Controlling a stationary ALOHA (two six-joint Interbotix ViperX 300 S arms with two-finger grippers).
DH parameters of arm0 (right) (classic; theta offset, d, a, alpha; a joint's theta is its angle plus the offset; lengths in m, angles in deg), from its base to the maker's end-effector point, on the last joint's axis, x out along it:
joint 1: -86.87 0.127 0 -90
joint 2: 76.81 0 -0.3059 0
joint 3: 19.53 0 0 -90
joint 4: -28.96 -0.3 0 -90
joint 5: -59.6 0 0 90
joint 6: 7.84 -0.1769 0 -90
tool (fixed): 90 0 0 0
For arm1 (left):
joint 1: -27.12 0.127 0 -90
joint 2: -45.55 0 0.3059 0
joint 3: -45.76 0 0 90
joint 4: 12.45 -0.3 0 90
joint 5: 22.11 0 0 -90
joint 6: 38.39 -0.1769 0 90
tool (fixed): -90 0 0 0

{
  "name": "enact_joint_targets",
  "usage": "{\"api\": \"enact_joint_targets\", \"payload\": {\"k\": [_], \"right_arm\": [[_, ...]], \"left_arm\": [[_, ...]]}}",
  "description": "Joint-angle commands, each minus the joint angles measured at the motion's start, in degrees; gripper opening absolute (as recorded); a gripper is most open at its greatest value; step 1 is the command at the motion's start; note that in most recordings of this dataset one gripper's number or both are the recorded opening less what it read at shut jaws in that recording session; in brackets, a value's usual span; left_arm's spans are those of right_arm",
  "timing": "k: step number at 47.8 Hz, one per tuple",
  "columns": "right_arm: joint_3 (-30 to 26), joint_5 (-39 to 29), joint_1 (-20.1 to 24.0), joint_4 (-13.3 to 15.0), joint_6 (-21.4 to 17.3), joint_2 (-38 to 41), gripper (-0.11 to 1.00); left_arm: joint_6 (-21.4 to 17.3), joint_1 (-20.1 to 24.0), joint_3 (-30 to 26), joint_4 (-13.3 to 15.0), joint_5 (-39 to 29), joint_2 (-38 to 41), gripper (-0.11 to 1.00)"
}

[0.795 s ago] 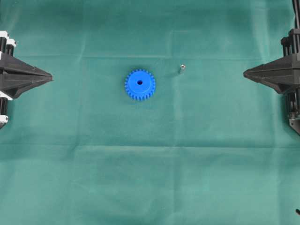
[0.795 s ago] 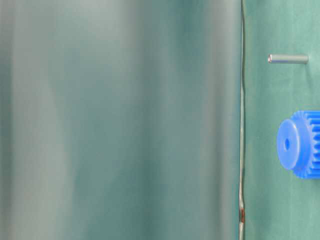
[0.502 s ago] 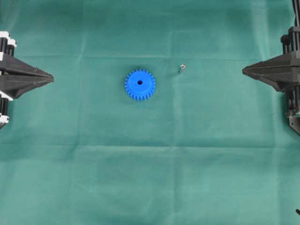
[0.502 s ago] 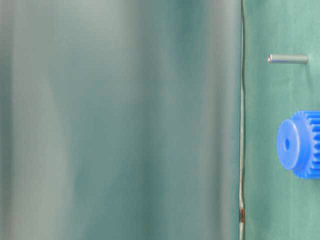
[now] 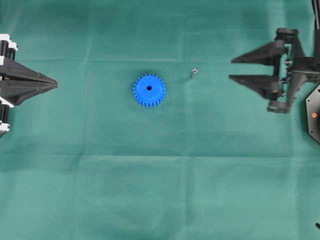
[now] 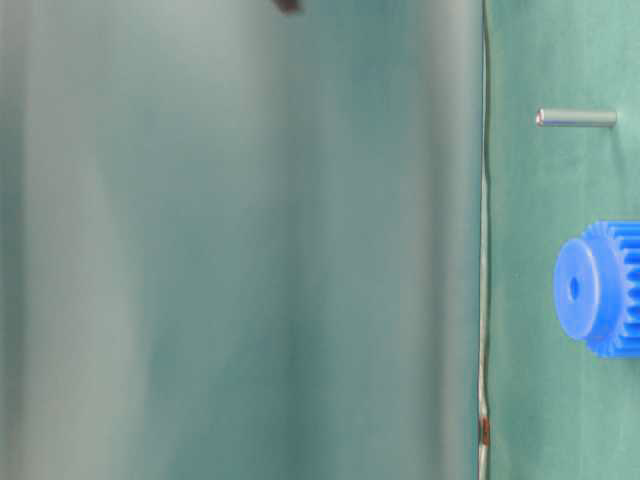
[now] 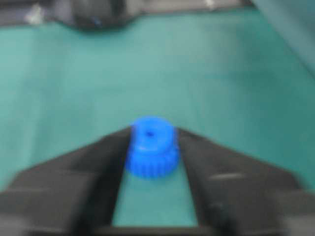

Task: Insert the shaft placed at a random location into the center hole of the medium gear at another random location.
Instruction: 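Move the open right gripper left toward the upright silver shaft, then close the right gripper on the silver shaft and lift it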

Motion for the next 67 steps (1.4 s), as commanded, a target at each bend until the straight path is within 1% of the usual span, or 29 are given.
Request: {"api": "enact_joint_targets", "payload": {"k": [1, 5, 6, 11, 18, 30, 41, 49, 53, 56, 58, 65, 67], "right_arm": [[-0.88, 3.16, -0.97, 0.18, 1.23, 3.52, 0.72], [-0.70, 6.86, -1.76, 0.09, 1.41, 7.91, 0.92], [-0.62, 8.17, -2.11, 0.09, 1.49, 9.67, 0.93], [-0.79, 12.57, -3.16, -0.09, 1.58, 15.56, 0.89], [-1.32, 17.93, -4.57, -0.62, 1.58, 23.91, 0.90], [-4.13, 22.68, -4.83, -2.11, 1.58, 35.60, 0.90], [-7.29, 23.55, -5.10, -2.37, 1.58, 41.48, 0.90], [-7.38, 23.64, -5.10, -3.08, 1.58, 42.19, 0.88], [-7.38, 23.73, -5.10, -3.16, 1.58, 42.19, 0.84], [-7.47, 23.73, -5.10, -3.25, 1.58, 42.19, 0.76], [-7.56, 23.73, -5.10, -3.25, 1.58, 42.19, 0.68], [-7.56, 23.73, -5.19, -3.25, 1.76, 42.19, 0.27], [-7.56, 23.73, -5.27, -3.16, 1.76, 42.10, 0.17]], "left_arm": [[0.09, -0.18, -1.32, -0.18, 0.18, 0.18, 0.00], [0.09, -0.18, -1.32, -0.18, 0.18, 0.26, 0.00], [0.09, -0.18, -1.32, -0.18, 0.18, 0.18, 0.00], [0.09, -0.18, -1.32, -0.18, 0.09, 0.18, 0.00], [0.09, -0.18, -1.23, -0.18, 0.09, 0.26, 0.00], [0.00, -0.18, -1.23, -0.18, -0.62, 0.26, 0.00], [0.09, -0.18, -1.14, -0.18, -0.70, 0.44, 0.00], [0.09, -0.18, -1.14, -0.18, -1.32, 0.44, 0.00], [0.09, -0.18, -1.14, -0.26, -1.41, 0.44, 0.00], [0.09, -0.18, -1.14, -0.26, -1.41, 0.53, 0.00], [0.09, -0.18, -1.14, -0.26, -1.41, 0.53, 0.00], [0.09, -0.18, -1.14, -0.18, -1.41, 0.53, 0.00], [0.09, -0.18, -1.14, -0.26, -1.41, 0.44, 0.00]]}}
